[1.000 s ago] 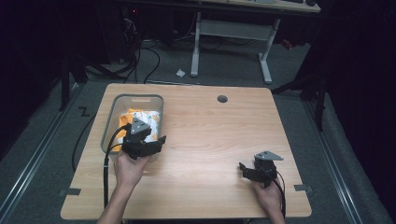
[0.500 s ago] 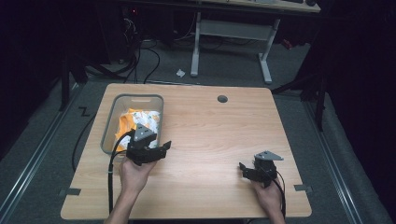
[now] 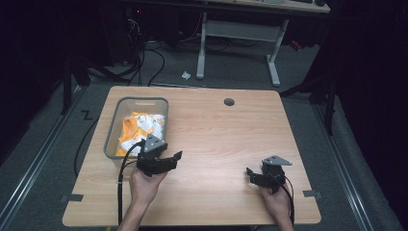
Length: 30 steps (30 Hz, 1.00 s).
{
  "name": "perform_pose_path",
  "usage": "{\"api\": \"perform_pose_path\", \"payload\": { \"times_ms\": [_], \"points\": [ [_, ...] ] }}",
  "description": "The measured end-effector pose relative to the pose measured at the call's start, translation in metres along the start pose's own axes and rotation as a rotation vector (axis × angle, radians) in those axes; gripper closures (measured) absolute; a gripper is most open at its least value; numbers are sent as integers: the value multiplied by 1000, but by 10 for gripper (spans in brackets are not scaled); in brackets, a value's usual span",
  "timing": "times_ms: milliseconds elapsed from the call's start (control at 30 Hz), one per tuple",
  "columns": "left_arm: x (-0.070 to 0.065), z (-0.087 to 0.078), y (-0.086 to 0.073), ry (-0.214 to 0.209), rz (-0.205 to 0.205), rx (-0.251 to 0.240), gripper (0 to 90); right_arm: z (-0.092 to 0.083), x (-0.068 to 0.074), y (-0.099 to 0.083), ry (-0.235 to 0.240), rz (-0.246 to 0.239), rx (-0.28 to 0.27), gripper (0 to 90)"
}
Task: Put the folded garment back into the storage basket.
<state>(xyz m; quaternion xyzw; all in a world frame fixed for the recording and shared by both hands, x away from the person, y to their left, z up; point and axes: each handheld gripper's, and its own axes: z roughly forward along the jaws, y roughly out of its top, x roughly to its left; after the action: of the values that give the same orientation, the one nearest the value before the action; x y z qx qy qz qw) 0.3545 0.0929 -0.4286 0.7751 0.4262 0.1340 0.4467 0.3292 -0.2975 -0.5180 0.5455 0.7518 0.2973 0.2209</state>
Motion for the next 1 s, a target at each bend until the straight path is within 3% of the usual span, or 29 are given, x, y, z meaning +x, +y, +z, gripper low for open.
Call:
{"api": "perform_pose_path", "payload": {
  "times_ms": [433, 567, 1000],
  "points": [
    [-19, 17, -21, -37, 14, 21, 389, 0, 0, 0, 0, 0, 0, 267],
    [-21, 23, -26, -51, 1, 32, 388, 0, 0, 0, 0, 0, 0, 267],
    [-30, 51, -52, -14, 21, 116, 383, 0, 0, 0, 0, 0, 0, 267]
  ]
}}
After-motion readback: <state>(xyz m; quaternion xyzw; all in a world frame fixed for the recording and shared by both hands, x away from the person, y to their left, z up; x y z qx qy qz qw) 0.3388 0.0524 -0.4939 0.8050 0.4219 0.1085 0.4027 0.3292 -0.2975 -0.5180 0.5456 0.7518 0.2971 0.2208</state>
